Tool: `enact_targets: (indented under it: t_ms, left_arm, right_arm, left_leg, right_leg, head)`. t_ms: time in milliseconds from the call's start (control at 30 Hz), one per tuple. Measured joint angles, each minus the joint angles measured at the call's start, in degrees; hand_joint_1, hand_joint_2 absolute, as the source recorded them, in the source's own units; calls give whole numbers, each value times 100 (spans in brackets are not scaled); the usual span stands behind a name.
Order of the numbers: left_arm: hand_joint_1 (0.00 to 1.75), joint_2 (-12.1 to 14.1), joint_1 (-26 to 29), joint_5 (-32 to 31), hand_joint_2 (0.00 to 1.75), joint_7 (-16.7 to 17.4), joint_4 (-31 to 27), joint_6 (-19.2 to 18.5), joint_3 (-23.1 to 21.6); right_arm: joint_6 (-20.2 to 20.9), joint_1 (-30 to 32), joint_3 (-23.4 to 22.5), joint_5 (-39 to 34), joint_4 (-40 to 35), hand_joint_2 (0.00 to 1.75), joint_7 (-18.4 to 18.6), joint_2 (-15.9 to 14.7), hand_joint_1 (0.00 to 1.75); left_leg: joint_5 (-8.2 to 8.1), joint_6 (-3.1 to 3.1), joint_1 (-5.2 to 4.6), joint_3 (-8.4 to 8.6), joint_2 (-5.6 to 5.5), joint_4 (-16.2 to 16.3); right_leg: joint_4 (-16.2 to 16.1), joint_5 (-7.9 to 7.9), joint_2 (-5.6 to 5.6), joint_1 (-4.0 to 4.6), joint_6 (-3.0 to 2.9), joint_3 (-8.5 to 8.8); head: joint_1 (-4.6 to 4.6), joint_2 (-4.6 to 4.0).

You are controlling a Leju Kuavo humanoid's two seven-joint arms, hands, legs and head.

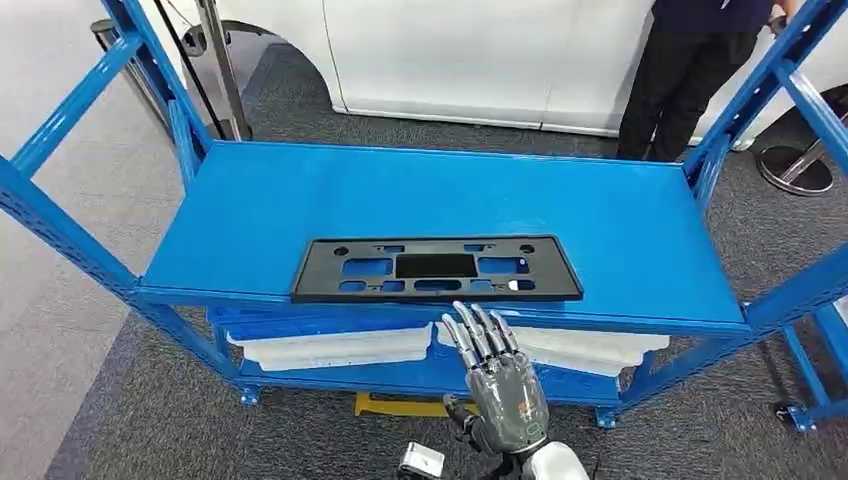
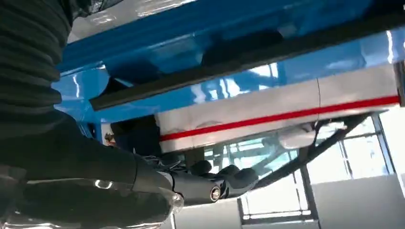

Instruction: Take the parts from the cabinet and place them on the table.

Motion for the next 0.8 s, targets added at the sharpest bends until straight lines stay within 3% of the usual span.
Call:
enact_targets:
  t_ms: [67, 100, 133, 167, 233, 267, 300, 333, 400, 433, 467, 500, 533, 600, 633, 667, 733, 800]
  left_arm:
    - [0, 0, -38, -42, 0, -22, 0, -41, 29]
    - [0, 0, -49, -55, 0, -53, 0, -101, 35]
    - [0, -9, -67, -59, 0, -81, 2, -184, 39]
    - [0, 2, -81, -59, 0, -105, 2, -287, 55]
    - [0, 13, -97, -99, 0, -125, 2, -400, 101]
    - [0, 28, -121, -112, 0, -125, 0, -424, 114]
    - [0, 33, -123, -133, 0, -127, 2, -429, 120]
    - [0, 37, -136, -160, 0, -129, 2, -433, 123]
    - [0, 70, -139, -177, 0, -129, 2, -433, 140]
    - [0, 72, -137, -210, 0, -129, 2, -429, 149]
    - [0, 74, -131, -228, 0, -123, 2, -420, 162]
    - [0, 77, -128, -267, 0, -112, 2, -411, 179]
    - [0, 79, -129, -282, 0, -105, 2, -402, 192]
    - [0, 94, -134, -321, 0, -94, 2, -402, 216]
    - [0, 96, -134, -337, 0, -79, 4, -405, 230]
    - [0, 96, -147, -343, 0, -79, 4, -407, 236]
    - [0, 105, -156, -376, 0, -66, 4, -407, 258]
    - [0, 107, -147, -396, 0, -64, 4, -407, 276]
  right_arm:
    - [18, -140, 22, 116, 131, 175, 61, 41, 0]
    - [18, -224, 37, 151, 193, 175, 85, 64, 0]
    - [18, -314, 61, 182, 270, 175, 92, 90, 0]
    - [18, -387, 96, 204, 333, 175, 98, 127, 0]
    - [38, -527, 140, 215, 499, 175, 114, 184, 0]
    - [48, -593, 151, 217, 558, 175, 129, 214, 0]
    - [59, -649, 175, 217, 612, 175, 153, 262, 0]
    - [68, -723, 188, 217, 659, 175, 162, 295, 0]
    - [127, -822, 214, 199, 763, 175, 168, 348, 0]
    - [138, -841, 221, 190, 812, 175, 177, 354, 0]
    - [164, -851, 234, 186, 862, 175, 186, 356, 0]
    - [188, -864, 247, 186, 908, 175, 195, 356, 0]
    - [215, -887, 267, 186, 956, 175, 197, 359, 0]
    - [228, -942, 282, 182, 1024, 175, 203, 374, 0]
    - [247, -973, 282, 171, 1069, 175, 208, 383, 0]
    - [269, -1007, 289, 153, 1094, 175, 217, 389, 0]
    - [304, -1030, 299, 145, 1137, 175, 216, 391, 0]
    - [326, -1071, 313, 136, 1152, 175, 219, 394, 0]
  left_leg:
    - [-8, -2, -23, 19, -23, 11]
    - [-13, -10, -25, 23, -25, 13]
    - [-36, -45, -66, -4, -22, 28]
    - [-35, -71, -47, -23, -22, 30]
    - [-63, -145, -17, -19, -15, 6]
    - [-92, -188, -48, 12, -6, 5]
    - [-107, -210, -10, -16, -8, 108]
    - [-237, -252, 0, -140, -1, 364]
    - [-637, -325, 26, -642, -1, 1274]
    - [-752, -350, 30, -907, 0, 1703]
    - [-716, -367, 40, -1056, 1, 1882]
    - [-535, -374, 49, -1067, 2, 1775]
    - [-210, -373, 59, -931, 4, 1386]
    - [420, -348, 68, -509, 27, 322]
    - [282, -316, 23, -425, 30, 265]
    - [233, -244, 4, -358, 21, 110]
    - [184, -157, -1, -375, 19, 118]
    - [151, -70, 40, -221, -2, 22]
  right_leg:
    - [-1010, 560, 8, 12, -81, 487]
    - [-1471, 694, 20, 37, -137, 695]
    - [-1582, 607, 16, 59, -160, 737]
    - [-1594, 623, 15, 61, -148, 724]
    - [-1604, 594, 26, 96, -190, 717]
    - [-1659, 614, 38, 40, -222, 750]
    - [-1700, 625, 24, 24, -241, 807]
    - [-1708, 603, 12, 18, -285, 841]
    - [-1707, 559, -3, 23, -308, 894]
    - [-1704, 526, -6, 24, -307, 923]
    - [-1703, 497, -7, 21, -297, 964]
    - [-1703, 456, -6, 18, -286, 1017]
    - [-1703, 402, -4, 12, -273, 1091]
    - [-1702, 280, -3, 3, -227, 1255]
    - [-1715, 233, -2, 35, -179, 1268]
    - [-1701, 217, 15, 38, -142, 1262]
    - [-1725, 226, 4, 37, -88, 1309]
    - [-1487, 272, 8, 21, -8, 1232]
  head:
    - [2, 0]
    - [0, 0]
    - [0, 0]
    - [0, 0]
    - [-2, 0]
    - [0, 0]
    - [0, 0]
    - [0, 0]
    - [-2, 0]
    - [0, 0]
    - [-2, 0]
    - [-2, 0]
    - [-2, 0]
    - [-2, 0]
    - [2, 0]
    - [-2, 0]
    - [-2, 0]
    - [-2, 0]
